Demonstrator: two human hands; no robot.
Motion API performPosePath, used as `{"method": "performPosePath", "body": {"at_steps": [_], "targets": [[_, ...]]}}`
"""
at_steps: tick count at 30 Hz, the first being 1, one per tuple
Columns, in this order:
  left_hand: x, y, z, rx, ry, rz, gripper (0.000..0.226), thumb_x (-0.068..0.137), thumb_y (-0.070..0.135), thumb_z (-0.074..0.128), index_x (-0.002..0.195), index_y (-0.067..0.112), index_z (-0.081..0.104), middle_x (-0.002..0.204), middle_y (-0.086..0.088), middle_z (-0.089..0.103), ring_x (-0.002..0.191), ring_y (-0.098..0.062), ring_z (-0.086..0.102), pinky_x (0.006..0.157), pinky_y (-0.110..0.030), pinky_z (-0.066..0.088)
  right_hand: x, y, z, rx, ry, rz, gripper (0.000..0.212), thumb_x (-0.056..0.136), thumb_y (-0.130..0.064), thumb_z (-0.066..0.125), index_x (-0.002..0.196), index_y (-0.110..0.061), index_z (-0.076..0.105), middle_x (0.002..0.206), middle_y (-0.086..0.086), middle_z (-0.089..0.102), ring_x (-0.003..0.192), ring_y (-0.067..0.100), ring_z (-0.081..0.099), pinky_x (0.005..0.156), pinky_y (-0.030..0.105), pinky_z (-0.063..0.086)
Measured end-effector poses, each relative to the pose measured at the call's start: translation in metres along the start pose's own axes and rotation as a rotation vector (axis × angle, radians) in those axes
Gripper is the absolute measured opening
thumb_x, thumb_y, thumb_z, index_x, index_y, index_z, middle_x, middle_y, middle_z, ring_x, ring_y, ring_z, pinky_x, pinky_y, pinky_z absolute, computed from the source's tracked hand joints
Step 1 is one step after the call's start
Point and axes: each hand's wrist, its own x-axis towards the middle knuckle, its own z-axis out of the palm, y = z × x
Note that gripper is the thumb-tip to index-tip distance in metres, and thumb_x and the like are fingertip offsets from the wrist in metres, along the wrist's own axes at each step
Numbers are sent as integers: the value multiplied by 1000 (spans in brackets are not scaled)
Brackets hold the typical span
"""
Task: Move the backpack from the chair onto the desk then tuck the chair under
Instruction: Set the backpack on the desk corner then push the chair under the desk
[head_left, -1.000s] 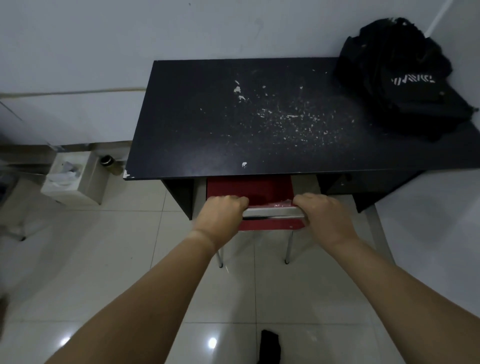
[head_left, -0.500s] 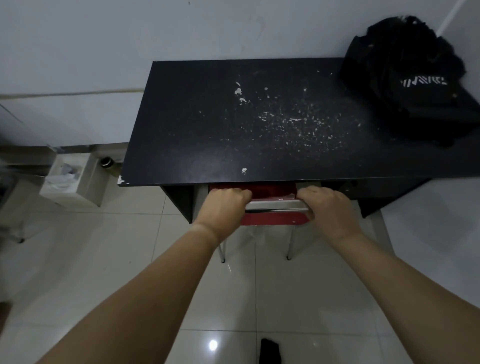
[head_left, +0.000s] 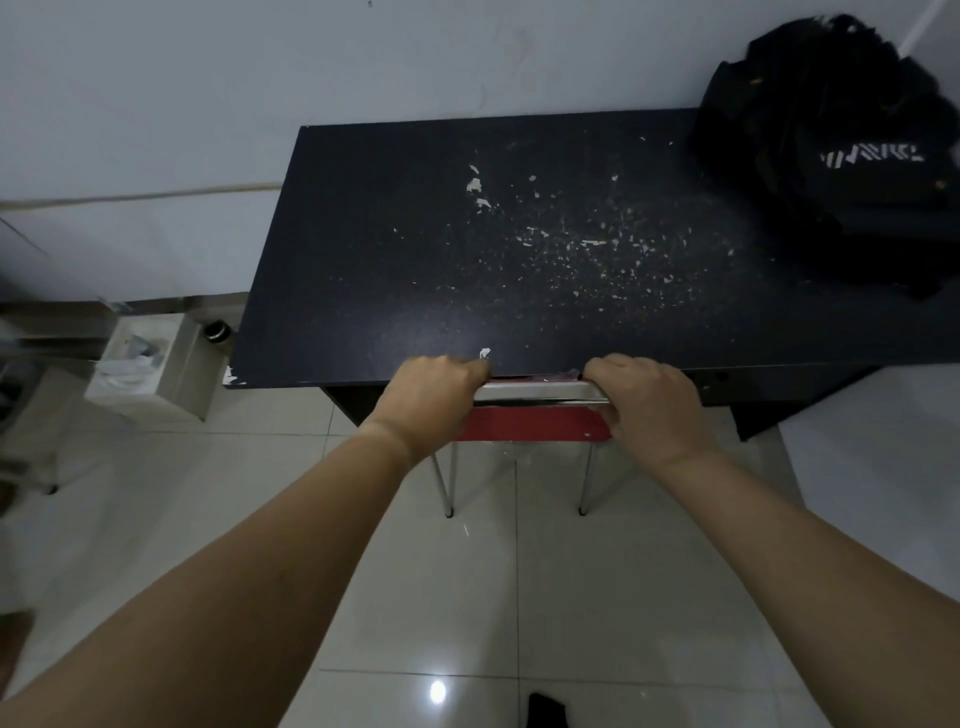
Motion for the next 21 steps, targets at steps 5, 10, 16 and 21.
{"method": "performPosePath", "body": {"at_steps": [5, 10, 16, 21], "targets": [[0, 1, -3, -9, -20, -12, 20, 83, 13, 61, 102, 19, 63, 87, -2, 70, 73, -26, 66, 56, -31, 38, 2, 3, 1, -11, -23, -27, 31, 63, -8, 85, 81, -17, 62, 74, 0, 63, 62, 26, 61, 54, 29, 38], [1, 1, -5, -34, -55, -38, 21, 84, 14, 60, 104, 19, 64, 86, -3, 70, 73, -26, 67, 62, -37, 53, 4, 7, 1, -16, -69, -44, 29, 68, -10, 85, 82, -18, 61, 76, -1, 62, 64, 23, 60, 54, 27, 36], [-1, 5, -9, -38, -52, -78, 19, 84, 23, 62, 103, 25, 63, 85, 2, 71, 70, -23, 67, 63, -33, 52, 4, 3, -4, 1, -118, 15, 27, 73, -13, 82, 86, -19, 58, 82, -2, 61, 71, 20, 56, 57, 30, 41], [0, 15, -14, 0, -129, -218, 21, 82, 19, 65, 101, 26, 61, 88, 3, 71, 75, -22, 67, 69, -31, 42, 6, -2, -11, 12, -182, 73, 23, 80, -17, 78, 91, -17, 58, 89, 0, 60, 79, 21, 56, 64, 34, 46]]}}
